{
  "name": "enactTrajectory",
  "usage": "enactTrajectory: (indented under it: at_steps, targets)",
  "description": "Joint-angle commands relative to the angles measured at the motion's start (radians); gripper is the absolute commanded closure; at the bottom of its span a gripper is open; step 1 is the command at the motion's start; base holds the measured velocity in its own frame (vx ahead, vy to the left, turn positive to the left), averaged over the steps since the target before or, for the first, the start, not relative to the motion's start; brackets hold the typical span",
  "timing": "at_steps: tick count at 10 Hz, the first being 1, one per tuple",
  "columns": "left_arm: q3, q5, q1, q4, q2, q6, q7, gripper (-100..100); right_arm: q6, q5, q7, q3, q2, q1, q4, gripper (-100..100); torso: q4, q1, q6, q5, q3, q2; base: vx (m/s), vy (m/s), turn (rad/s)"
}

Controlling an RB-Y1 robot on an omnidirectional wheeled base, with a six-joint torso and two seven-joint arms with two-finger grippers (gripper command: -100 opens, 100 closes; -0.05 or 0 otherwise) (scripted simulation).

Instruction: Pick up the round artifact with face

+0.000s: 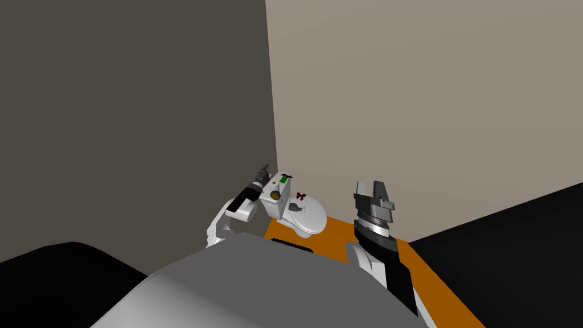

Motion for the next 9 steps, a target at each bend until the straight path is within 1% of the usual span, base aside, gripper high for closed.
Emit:
enactTrajectory:
  at_steps: [1,2,3,4,5,6,7,8,9]
  targets:
    - [0.000,-0.001,-0.001,-0.002,0.001,0.034,0.000,-100,0.000,0.000,0.000,0.000,0.000,0.000,0.000,0,0.000,0.000,0.000,0.000,0.000,0.000,-0.007,-0.019,0.002]
    - [0.000,-0.007,-0.017,-0.012,0.006,0.074,0.003,-100,0.000,0.000,0.000,0.000,0.000,0.000,0.000,0,0.000,0.000,0.000,0.000,0.000,0.000,-0.013,-0.037,-0.008]
    - [0.000,-0.007,-0.017,-0.012,0.006,0.101,0.003,-100,0.000,0.000,0.000,0.000,0.000,0.000,0.000,0,0.000,-0.001,0.000,0.000,0.000,0.000,-0.013,-0.034,-0.001]
    - [0.000,-0.007,-0.017,-0.012,0.006,0.112,0.003,-100,0.000,0.000,0.000,0.000,0.000,0.000,0.000,0,0.000,-0.001,0.000,0.000,0.000,0.000,-0.004,-0.013,0.001]
    - [0.001,-0.013,-0.033,-0.021,0.011,0.149,0.007,-100,0.000,0.000,0.000,0.000,0.000,0.000,0.000,0,0.000,0.001,0.000,0.000,0.000,-0.001,-0.005,-0.021,-0.007]
    - [0.001,-0.013,-0.033,-0.021,0.011,0.176,0.007,-100,0.000,0.000,0.000,0.000,0.000,0.000,0.000,0,0.000,0.000,0.000,0.000,0.000,-0.001,-0.007,-0.025,-0.006]
    - [0.001,-0.013,-0.033,-0.021,0.011,0.191,0.007,-100,0.000,0.000,0.000,0.000,0.000,0.000,0.000,0,0.000,0.000,0.000,0.000,0.000,-0.001,-0.003,-0.014,0.001]
    - [0.001,-0.018,-0.048,-0.030,0.014,0.225,0.010,-100,0.000,0.000,0.000,0.000,0.000,0.000,0.000,0,0.000,0.001,0.000,0.000,0.000,-0.001,-0.002,-0.023,-0.012]
    - [0.001,-0.018,-0.048,-0.030,0.014,0.252,0.010,-100,0.000,0.000,0.000,0.000,0.000,0.000,0.000,0,0.000,0.000,0.000,0.000,-0.001,-0.001,-0.004,-0.025,-0.003]
